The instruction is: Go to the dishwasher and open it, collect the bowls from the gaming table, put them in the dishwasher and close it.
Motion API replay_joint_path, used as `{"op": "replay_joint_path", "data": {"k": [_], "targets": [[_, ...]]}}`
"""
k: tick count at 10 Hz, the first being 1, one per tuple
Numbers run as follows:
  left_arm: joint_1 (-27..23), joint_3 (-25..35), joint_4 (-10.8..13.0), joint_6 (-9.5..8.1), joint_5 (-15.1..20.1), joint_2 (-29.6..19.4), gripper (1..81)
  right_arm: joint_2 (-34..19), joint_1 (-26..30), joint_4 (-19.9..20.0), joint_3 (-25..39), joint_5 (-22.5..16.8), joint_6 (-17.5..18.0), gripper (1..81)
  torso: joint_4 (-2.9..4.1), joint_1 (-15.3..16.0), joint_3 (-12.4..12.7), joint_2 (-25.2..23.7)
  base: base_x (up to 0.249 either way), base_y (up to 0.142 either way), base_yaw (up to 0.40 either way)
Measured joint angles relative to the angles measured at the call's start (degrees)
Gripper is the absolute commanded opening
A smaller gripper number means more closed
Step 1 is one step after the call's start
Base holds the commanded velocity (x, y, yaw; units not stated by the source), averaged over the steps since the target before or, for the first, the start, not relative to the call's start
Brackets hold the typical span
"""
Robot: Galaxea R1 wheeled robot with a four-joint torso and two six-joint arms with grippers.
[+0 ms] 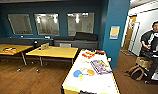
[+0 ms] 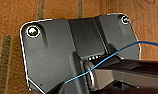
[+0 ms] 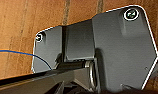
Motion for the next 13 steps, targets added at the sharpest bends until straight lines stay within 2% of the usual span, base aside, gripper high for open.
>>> {"op": "replay_joint_path", "data": {"k": [1, 4, 10, 13], "targets": [[-0.04, 0.0, 0.0, 0.0, -0.02, 0.01, 81.1, 0.0, -0.02, 0.0, 0.0, 0.0, 0.0, 81.1, 0.0, 0.0, 0.0, 0.0, 0.0, 0.0, -0.228], [-0.33, 0.0, -0.02, 0.0, -0.17, -0.02, 81.1, 0.01, -0.11, 0.0, 0.0, -0.13, 0.0, 81.1, 0.0, 0.0, 0.0, 0.0, 0.0, -0.109, 0.0], [-0.02, 0.0, -0.02, 0.0, 0.0, 0.0, 81.1, 0.01, -0.02, 0.0, 0.0, -0.05, 0.0, 81.1, 0.0, 0.0, 0.0, 0.0, 0.0, 0.0, 0.0], [1.01, 0.0, -0.02, 0.0, 0.22, 0.0, 81.1, 0.01, -1.01, 0.0, -0.02, -0.46, 0.02, 81.1, 0.0, -0.11, 0.05, -0.09, 0.116, 0.0, 0.0]]}}
